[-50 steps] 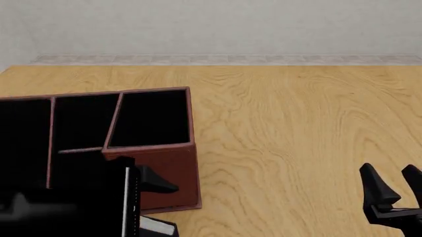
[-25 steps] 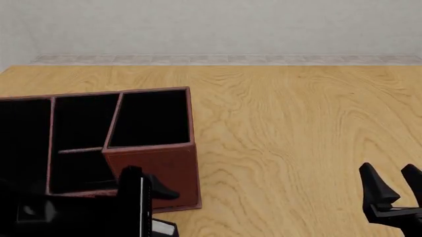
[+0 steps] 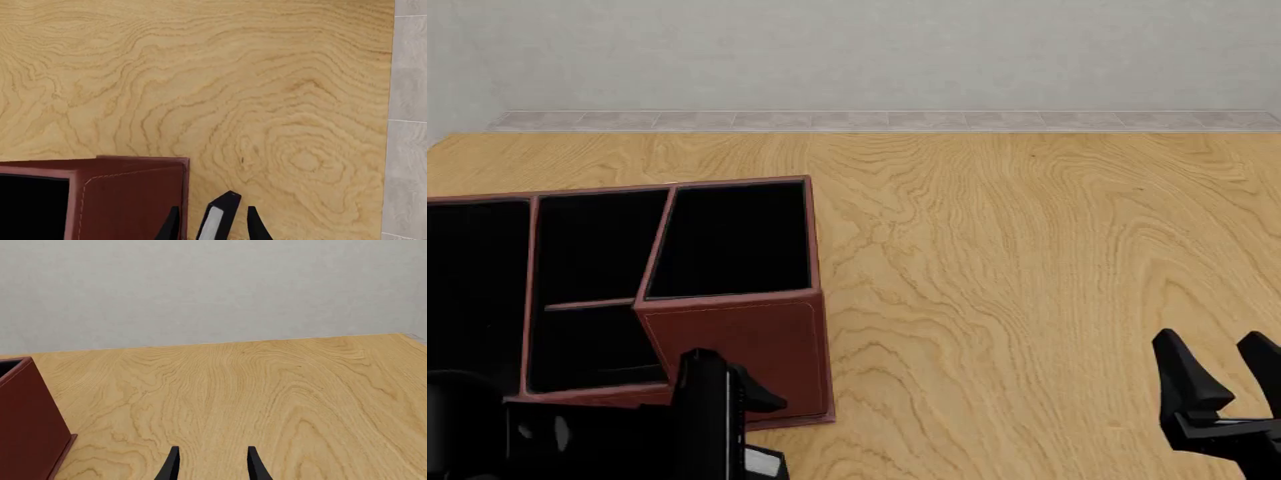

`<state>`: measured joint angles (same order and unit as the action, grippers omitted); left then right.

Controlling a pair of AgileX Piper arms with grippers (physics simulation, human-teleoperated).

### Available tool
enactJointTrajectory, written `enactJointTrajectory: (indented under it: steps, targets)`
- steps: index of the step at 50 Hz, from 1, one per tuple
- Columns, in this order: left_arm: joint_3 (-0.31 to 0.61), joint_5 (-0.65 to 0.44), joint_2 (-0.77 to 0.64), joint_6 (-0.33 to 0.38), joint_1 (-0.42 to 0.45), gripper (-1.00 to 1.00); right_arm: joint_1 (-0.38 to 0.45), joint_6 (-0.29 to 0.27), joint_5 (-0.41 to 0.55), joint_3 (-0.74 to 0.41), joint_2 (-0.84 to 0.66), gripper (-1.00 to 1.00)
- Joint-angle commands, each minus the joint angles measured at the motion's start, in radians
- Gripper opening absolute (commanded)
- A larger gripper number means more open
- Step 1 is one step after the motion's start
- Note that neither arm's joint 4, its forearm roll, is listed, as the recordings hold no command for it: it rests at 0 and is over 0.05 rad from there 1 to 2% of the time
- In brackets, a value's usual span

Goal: Pick up the book and place it in the left compartment of the caddy.

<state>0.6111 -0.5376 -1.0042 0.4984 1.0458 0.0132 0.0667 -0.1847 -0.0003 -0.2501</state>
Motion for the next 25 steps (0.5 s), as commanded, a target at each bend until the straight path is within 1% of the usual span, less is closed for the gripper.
enactJointTrajectory:
  steps: [1,10,25]
  targets:
    - [-0.019,0.024,-0.022,0.013,-0.022,1.0,0.001,-0.003,-0.011,0.0,-0.014,1.0]
    - [-0.031,0.044,-0.035,0.018,-0.036,1.0,0.003,-0.004,-0.014,0.0,-0.021,1.0]
    - [-0.071,0.08,-0.048,0.006,-0.028,1.0,0.003,-0.005,-0.024,0.0,-0.031,1.0]
